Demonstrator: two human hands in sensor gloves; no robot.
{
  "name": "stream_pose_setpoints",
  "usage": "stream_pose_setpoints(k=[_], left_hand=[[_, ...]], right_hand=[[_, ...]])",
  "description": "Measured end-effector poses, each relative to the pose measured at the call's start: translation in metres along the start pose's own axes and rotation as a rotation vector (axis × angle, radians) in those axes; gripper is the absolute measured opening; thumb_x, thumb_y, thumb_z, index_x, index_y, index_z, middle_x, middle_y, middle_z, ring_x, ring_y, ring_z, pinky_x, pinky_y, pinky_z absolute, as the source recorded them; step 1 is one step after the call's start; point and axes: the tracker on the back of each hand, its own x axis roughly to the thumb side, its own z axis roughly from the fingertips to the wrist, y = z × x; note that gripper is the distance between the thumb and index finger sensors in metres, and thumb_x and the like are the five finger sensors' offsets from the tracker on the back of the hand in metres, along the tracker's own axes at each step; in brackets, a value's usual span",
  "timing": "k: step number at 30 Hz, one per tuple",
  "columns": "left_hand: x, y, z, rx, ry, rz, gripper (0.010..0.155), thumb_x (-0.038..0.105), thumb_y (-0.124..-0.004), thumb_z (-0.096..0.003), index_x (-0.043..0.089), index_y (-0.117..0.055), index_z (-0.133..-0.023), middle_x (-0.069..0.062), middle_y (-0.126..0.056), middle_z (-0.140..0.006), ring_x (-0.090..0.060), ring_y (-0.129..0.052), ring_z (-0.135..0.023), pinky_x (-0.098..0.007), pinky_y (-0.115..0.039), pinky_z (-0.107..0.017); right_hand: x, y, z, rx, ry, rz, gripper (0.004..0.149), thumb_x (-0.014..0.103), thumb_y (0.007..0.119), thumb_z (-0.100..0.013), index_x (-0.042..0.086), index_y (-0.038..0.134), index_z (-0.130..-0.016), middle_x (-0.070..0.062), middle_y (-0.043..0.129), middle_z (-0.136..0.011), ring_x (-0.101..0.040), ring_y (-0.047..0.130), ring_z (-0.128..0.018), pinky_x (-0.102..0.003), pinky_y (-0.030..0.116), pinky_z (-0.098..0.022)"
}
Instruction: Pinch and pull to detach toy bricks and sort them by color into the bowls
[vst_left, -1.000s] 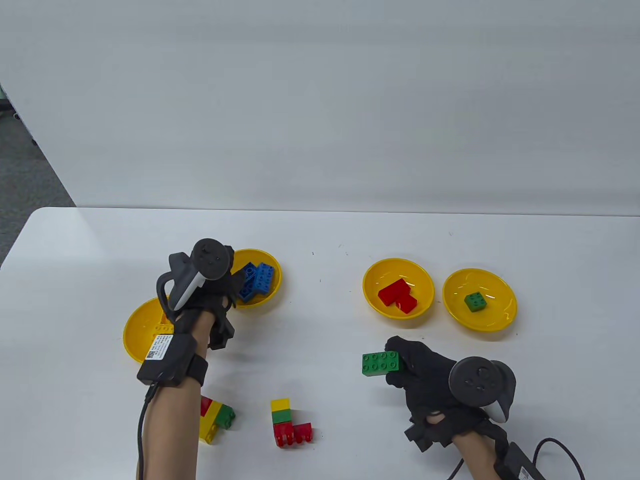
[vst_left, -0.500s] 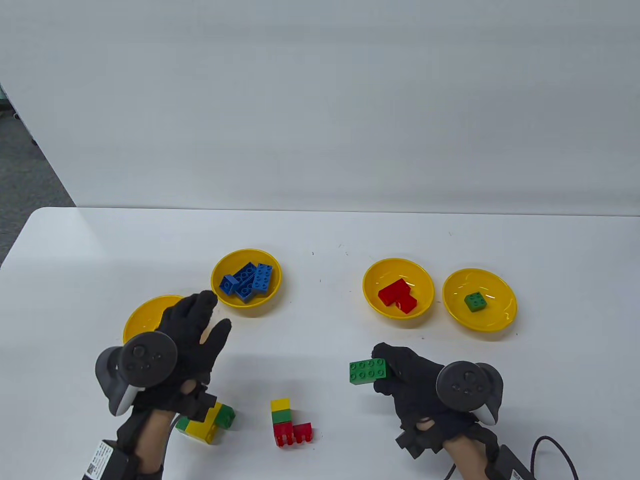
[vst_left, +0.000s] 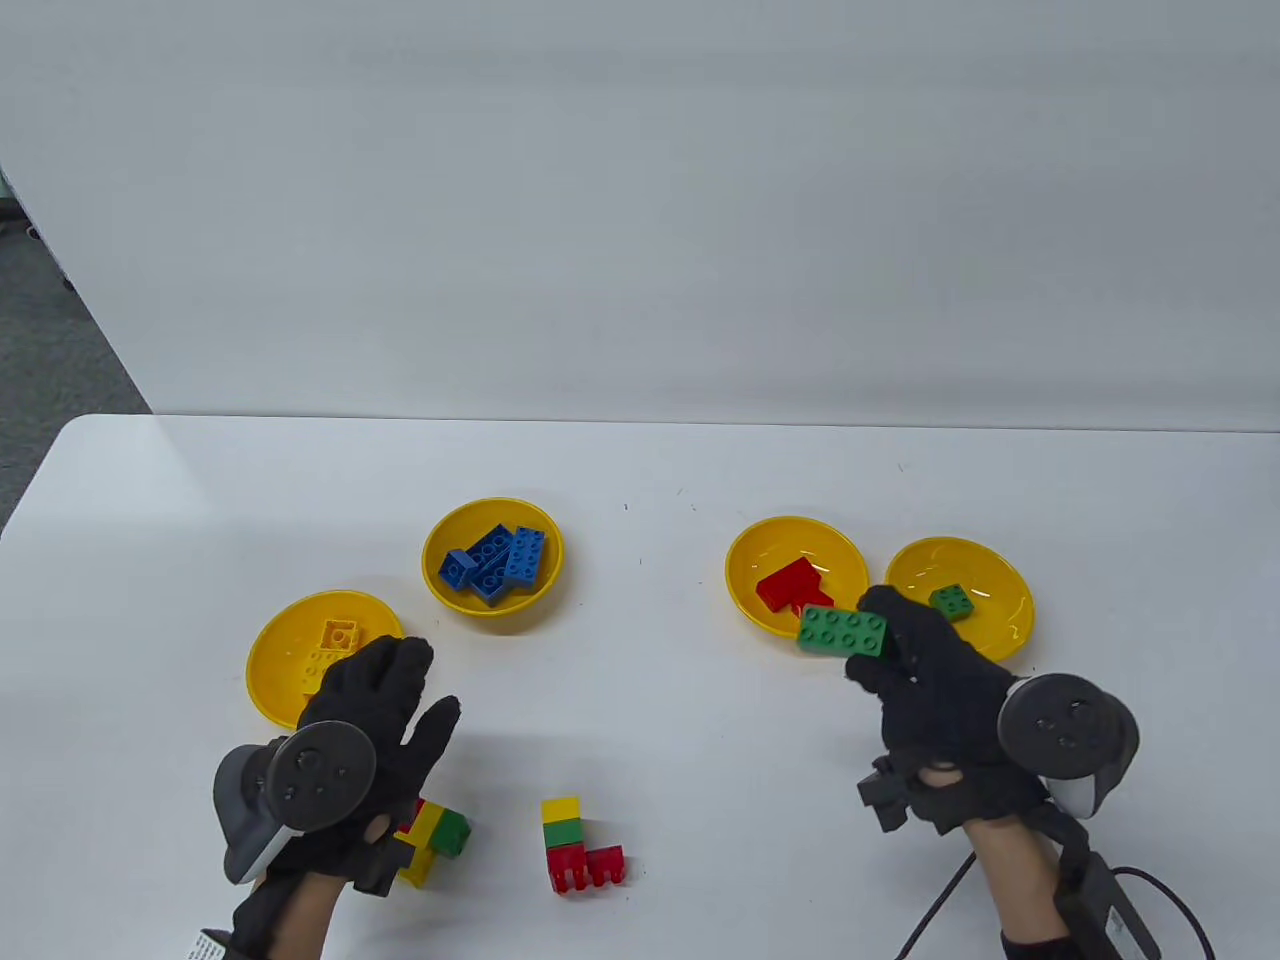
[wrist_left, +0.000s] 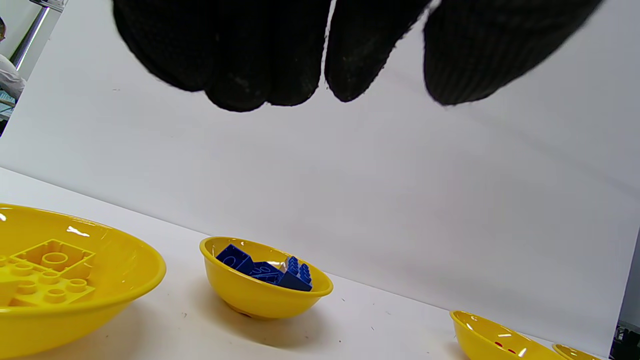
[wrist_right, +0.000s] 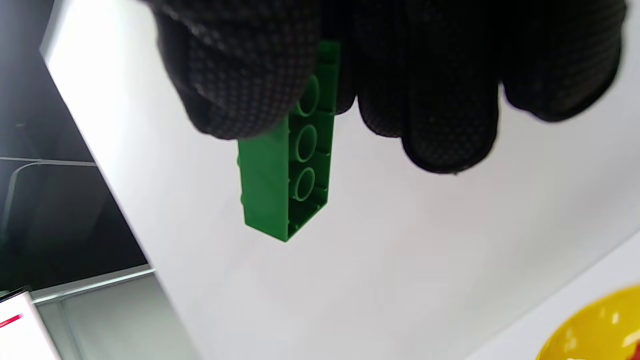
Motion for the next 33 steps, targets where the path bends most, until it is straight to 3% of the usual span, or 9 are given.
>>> stream_pose_setpoints(k=[6, 10, 13, 19, 21, 28, 33], left_hand=[[-0.005, 0.0, -0.002, -0.02, 0.011, 0.001, 0.063, 0.053, -0.084, -0.0481, 0.022, -0.075, -0.102, -0.021, -0.075, -0.106, -0.049, -0.08, -0.092, -0.064, -0.072, -0.065], [-0.009, 0.002, -0.001, -0.015, 0.023, 0.016, 0.063, 0.053, -0.084, -0.0481, 0.022, -0.075, -0.102, -0.021, -0.075, -0.106, -0.049, -0.08, -0.092, -0.064, -0.072, -0.065], [-0.009, 0.002, -0.001, -0.019, 0.025, 0.015, 0.063, 0.053, -0.084, -0.0482, 0.022, -0.075, -0.102, -0.021, -0.075, -0.106, -0.049, -0.08, -0.092, -0.064, -0.072, -0.065], [-0.007, -0.003, -0.003, -0.048, 0.017, -0.013, 0.063, 0.053, -0.084, -0.0481, 0.021, -0.076, -0.102, -0.022, -0.076, -0.106, -0.049, -0.08, -0.092, -0.064, -0.072, -0.065], [-0.006, -0.005, -0.003, -0.056, 0.013, -0.026, 0.063, 0.053, -0.083, -0.0482, 0.021, -0.076, -0.102, -0.021, -0.075, -0.106, -0.049, -0.08, -0.092, -0.063, -0.072, -0.065], [-0.004, -0.007, -0.003, -0.064, 0.006, -0.025, 0.063, 0.053, -0.083, -0.0482, 0.022, -0.075, -0.102, -0.021, -0.076, -0.106, -0.049, -0.08, -0.092, -0.064, -0.072, -0.065], [-0.003, -0.005, -0.003, -0.071, -0.013, -0.011, 0.063, 0.053, -0.083, -0.0482, 0.022, -0.075, -0.102, -0.021, -0.075, -0.106, -0.049, -0.08, -0.093, -0.063, -0.072, -0.065]], right_hand=[[-0.047, -0.003, -0.037, 0.006, 0.134, 0.379, 0.063, 0.031, 0.088, -0.033, 0.001, 0.079, -0.088, -0.029, 0.085, -0.084, -0.044, 0.099, -0.056, -0.065, 0.08, -0.041], [-0.102, 0.013, -0.046, 0.12, 0.351, 0.613, 0.063, 0.032, 0.087, -0.034, 0.005, 0.078, -0.091, -0.03, 0.071, -0.095, -0.05, 0.087, -0.073, -0.073, 0.068, -0.05], [-0.133, 0.023, -0.043, 0.143, 0.398, 0.809, 0.063, 0.035, 0.087, -0.035, 0.011, 0.078, -0.092, -0.03, 0.066, -0.099, -0.051, 0.082, -0.079, -0.076, 0.063, -0.053], [-0.155, 0.03, -0.045, 0.091, 0.481, 0.787, 0.066, 0.042, 0.083, -0.036, 0.014, 0.074, -0.095, -0.03, 0.061, -0.101, -0.053, 0.076, -0.082, -0.08, 0.057, -0.053], [-0.161, 0.032, -0.045, 0.182, 0.56, 0.776, 0.074, 0.048, 0.081, -0.036, 0.011, 0.069, -0.099, -0.031, 0.056, -0.104, -0.055, 0.07, -0.086, -0.082, 0.053, -0.054], [-0.136, 0.022, -0.039, 0.147, 0.442, 0.754, 0.07, 0.044, 0.079, -0.039, 0.009, 0.068, -0.098, -0.031, 0.056, -0.103, -0.055, 0.071, -0.085, -0.081, 0.054, -0.053], [-0.09, 0.017, -0.024, 0.108, 0.275, 0.641, 0.065, 0.041, 0.078, -0.041, 0.008, 0.07, -0.097, -0.031, 0.058, -0.102, -0.055, 0.073, -0.084, -0.079, 0.057, -0.053]])
